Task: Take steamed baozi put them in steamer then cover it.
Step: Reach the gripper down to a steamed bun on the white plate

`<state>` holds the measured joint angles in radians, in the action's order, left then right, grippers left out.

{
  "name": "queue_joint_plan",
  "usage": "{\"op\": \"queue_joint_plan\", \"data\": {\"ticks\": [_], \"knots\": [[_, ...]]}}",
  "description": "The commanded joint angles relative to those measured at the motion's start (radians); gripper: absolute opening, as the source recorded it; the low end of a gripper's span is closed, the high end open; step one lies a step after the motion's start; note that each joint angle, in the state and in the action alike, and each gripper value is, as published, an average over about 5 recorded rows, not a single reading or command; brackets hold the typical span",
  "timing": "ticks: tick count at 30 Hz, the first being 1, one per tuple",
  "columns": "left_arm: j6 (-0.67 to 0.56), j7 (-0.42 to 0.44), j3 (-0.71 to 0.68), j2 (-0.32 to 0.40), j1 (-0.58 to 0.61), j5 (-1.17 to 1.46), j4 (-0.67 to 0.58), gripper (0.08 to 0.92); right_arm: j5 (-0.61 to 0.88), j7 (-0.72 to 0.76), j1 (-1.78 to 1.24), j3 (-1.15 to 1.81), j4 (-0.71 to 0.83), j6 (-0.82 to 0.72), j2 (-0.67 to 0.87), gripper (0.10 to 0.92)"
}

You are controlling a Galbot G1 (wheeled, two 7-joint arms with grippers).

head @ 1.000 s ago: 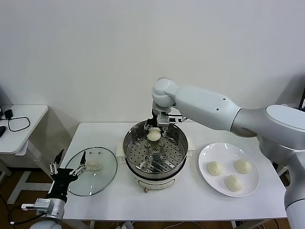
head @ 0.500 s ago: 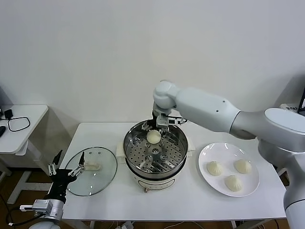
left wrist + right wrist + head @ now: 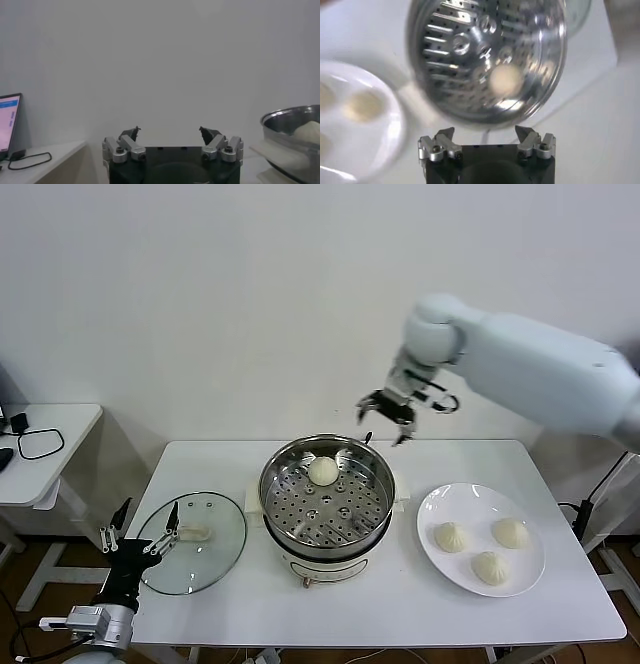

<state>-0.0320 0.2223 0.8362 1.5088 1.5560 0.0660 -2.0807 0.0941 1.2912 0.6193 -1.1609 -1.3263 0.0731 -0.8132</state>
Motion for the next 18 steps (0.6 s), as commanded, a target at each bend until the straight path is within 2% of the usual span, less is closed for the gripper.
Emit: {"op": "queue_joint_plan", "data": {"ticks": [1,9,18], "knots": [[-0.001,0.0,-0.007,0.0,0.003,-0.002,-0.01,0.823,0.099,0.039,-0.147,0.021,-0.049,-0.294,0.256,0.823],[-0.001,-0.002,-0.028,0.0,0.001,-0.007,-0.009,0.823,-0.021,-0.038,-0.457,0.225,0.036,-0.283,0.221,0.823],[-0.002,-0.003,-0.025,0.0,-0.005,-0.008,0.009,0.823,-0.102,-0.068,-0.585,0.292,0.11,-0.275,0.166,0.823]]}}
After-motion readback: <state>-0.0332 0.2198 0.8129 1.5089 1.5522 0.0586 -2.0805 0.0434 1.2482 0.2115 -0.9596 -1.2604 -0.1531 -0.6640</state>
